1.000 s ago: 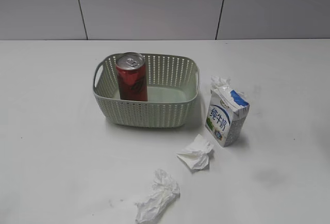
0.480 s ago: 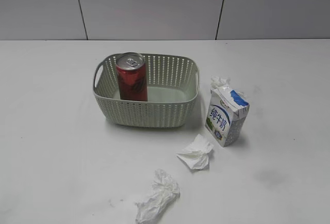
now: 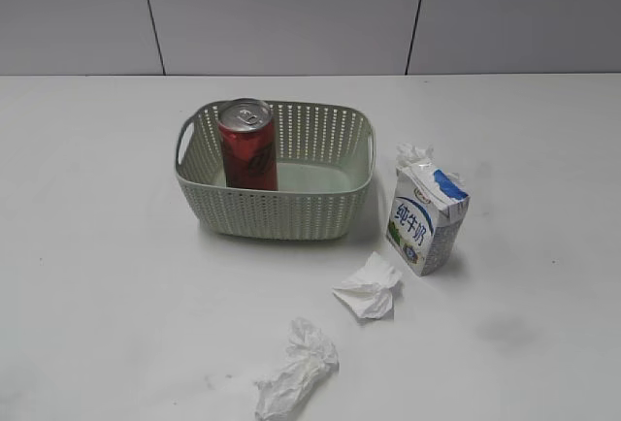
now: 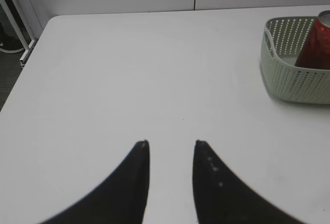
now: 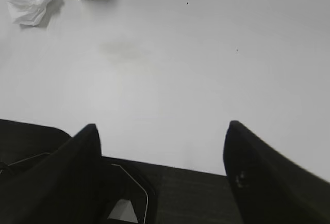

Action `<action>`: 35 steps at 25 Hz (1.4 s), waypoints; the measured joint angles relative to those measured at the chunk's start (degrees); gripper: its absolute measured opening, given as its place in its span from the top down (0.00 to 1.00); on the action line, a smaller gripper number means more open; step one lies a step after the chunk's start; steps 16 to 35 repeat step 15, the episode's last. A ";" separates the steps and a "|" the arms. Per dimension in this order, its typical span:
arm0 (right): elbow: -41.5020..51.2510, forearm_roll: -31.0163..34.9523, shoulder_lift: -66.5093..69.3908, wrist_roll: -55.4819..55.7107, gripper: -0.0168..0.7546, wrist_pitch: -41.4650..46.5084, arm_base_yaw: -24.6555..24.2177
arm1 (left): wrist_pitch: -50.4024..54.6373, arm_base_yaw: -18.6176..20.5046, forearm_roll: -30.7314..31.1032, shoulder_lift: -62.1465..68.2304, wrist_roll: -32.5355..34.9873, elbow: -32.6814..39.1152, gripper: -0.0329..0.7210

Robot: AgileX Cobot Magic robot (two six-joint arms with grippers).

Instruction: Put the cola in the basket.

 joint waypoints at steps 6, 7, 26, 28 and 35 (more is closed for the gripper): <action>3.38 0.00 -10.06 0.12 0.26 -2.07 0.00 | 0.00 0.00 0.00 0.00 0.00 0.00 0.64; 3.49 0.00 -11.33 0.12 0.26 -2.33 0.00 | 0.00 0.00 0.00 0.00 0.00 0.00 0.64; 3.52 0.00 -18.29 0.12 0.26 -2.50 0.00 | 0.00 0.00 0.00 0.00 0.00 0.00 0.64; 3.52 0.00 -18.29 0.12 0.26 -2.50 0.00 | 0.00 0.00 0.00 0.00 0.00 0.00 0.64; 3.52 0.00 -18.29 0.12 0.26 -2.50 0.00 | 0.00 0.00 0.00 0.00 0.00 0.00 0.64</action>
